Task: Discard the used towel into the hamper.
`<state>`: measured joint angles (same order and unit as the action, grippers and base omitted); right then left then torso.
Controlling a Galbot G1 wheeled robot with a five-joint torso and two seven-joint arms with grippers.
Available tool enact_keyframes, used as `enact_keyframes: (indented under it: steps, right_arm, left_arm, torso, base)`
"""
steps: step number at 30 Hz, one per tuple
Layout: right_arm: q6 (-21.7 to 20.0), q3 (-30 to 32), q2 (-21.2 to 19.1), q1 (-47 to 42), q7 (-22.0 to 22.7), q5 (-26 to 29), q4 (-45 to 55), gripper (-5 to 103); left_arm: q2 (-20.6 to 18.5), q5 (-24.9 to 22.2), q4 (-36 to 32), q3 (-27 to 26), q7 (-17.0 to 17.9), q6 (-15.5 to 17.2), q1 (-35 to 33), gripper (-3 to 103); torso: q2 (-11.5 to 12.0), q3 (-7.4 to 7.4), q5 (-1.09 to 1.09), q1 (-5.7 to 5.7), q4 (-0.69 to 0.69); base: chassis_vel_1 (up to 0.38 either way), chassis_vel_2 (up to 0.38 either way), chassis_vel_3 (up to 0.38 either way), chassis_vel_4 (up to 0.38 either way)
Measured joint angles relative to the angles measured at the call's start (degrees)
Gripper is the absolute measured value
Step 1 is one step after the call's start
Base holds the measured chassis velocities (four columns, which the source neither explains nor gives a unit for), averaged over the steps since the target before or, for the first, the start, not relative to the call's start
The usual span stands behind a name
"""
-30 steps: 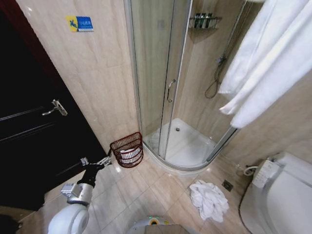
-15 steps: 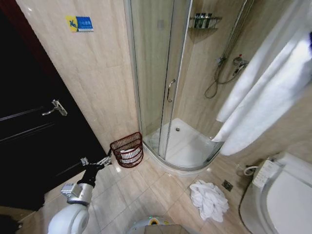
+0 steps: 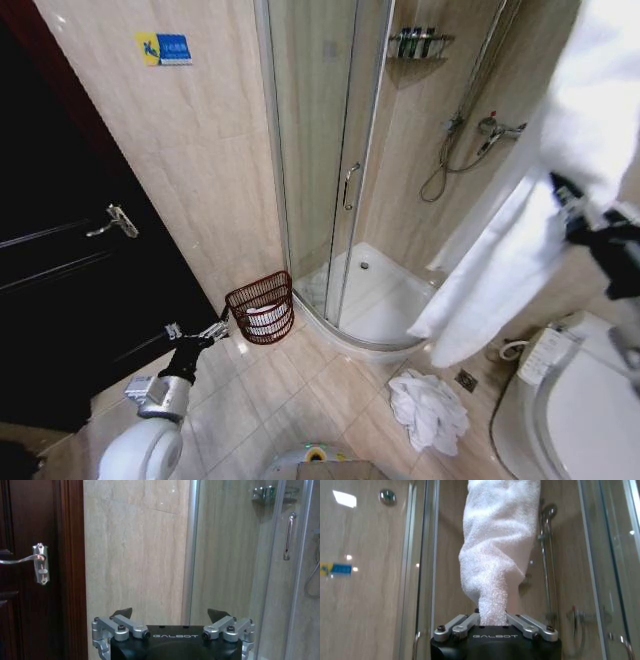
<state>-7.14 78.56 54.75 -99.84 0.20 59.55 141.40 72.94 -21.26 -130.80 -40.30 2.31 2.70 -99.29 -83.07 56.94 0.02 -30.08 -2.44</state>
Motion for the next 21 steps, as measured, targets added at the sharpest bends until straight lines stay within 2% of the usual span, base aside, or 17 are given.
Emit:
enact_keyframes:
  steps: [9,11,16,21]
  right_arm:
    - [2.1,-8.6,3.1,0.1,-1.0,-7.8,-0.6,10]
    - [3.2,-12.0,4.1,1.0,-1.0,-11.7,-0.6,10]
    - [4.0,-13.4,4.2,1.8,-0.6,-13.6,-0.2,10]
    - [4.3,-11.0,3.7,2.0,-0.8,-13.0,1.7,10]
  left_arm:
    - [0.0,0.0,0.0,0.0,0.0,0.0,0.0,98]
    - [0.0,0.0,0.0,0.0,0.0,0.0,0.0,98]
    - [0.0,0.0,0.0,0.0,0.0,0.0,0.0,98]
    - [0.0,0.0,0.0,0.0,0.0,0.0,0.0,98]
  torso:
    - [0.0,0.0,-0.02,0.0,-0.01]
    - [0.0,0.0,-0.02,0.0,-0.01]
    - [0.0,0.0,-0.01,-0.01,-0.01]
    - [0.0,0.0,-0.02,-0.01,-0.01]
  base:
    - [0.0,0.0,0.0,0.0]
    - [0.0,0.0,0.0,0.0]
    - [0.0,0.0,0.0,0.0]
    - [0.0,0.0,0.0,0.0]
